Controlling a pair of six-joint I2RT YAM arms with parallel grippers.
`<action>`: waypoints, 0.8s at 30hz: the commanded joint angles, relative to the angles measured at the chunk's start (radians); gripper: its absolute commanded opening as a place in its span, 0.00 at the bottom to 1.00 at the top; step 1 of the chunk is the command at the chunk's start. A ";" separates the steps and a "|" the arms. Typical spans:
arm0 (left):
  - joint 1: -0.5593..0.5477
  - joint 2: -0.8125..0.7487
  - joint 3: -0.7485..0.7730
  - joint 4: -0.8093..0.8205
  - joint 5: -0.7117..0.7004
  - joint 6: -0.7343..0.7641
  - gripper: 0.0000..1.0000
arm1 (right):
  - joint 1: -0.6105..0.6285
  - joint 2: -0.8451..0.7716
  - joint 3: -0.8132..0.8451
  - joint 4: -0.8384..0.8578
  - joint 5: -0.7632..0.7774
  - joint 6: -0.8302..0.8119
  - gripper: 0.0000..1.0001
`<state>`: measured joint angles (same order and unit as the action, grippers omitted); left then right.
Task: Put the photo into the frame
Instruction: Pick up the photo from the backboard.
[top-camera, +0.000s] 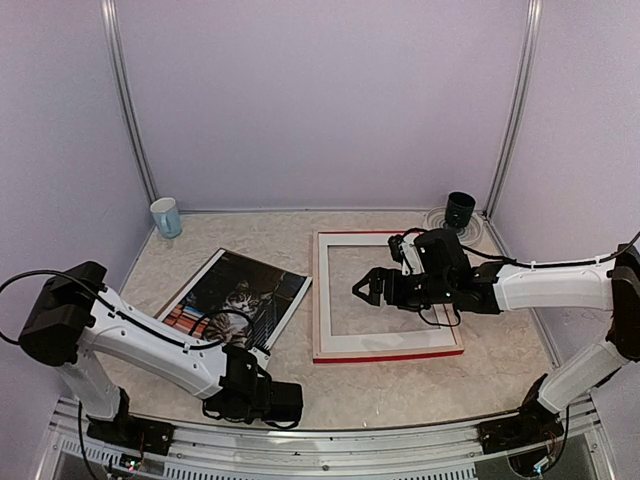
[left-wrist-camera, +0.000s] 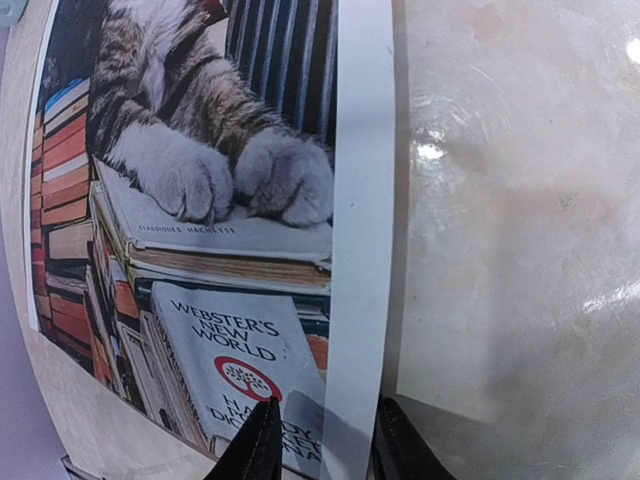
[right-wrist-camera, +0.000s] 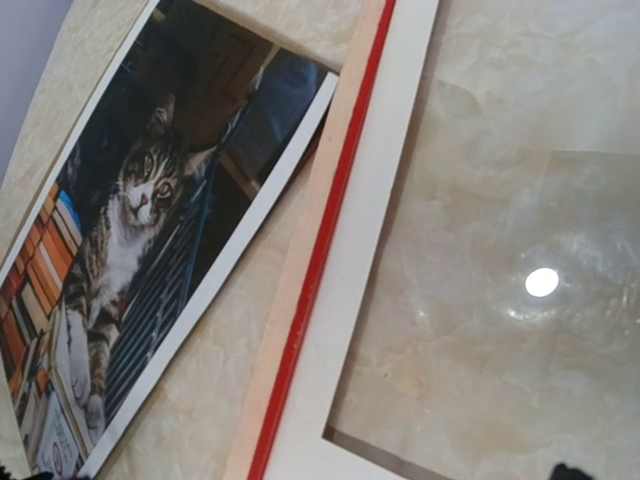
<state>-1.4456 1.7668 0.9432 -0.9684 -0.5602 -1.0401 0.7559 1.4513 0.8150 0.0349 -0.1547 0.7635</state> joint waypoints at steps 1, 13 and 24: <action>-0.010 0.024 -0.014 -0.016 0.023 -0.003 0.28 | -0.009 -0.020 -0.023 0.023 -0.008 0.011 0.99; -0.010 0.018 -0.007 -0.012 -0.005 -0.029 0.10 | -0.009 -0.031 -0.032 0.028 -0.014 0.016 0.99; -0.013 -0.004 0.053 -0.072 -0.066 -0.067 0.08 | -0.009 -0.043 -0.031 0.021 -0.006 0.013 0.99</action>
<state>-1.4502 1.7756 0.9543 -0.9947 -0.5800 -1.0771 0.7559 1.4395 0.7933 0.0437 -0.1627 0.7765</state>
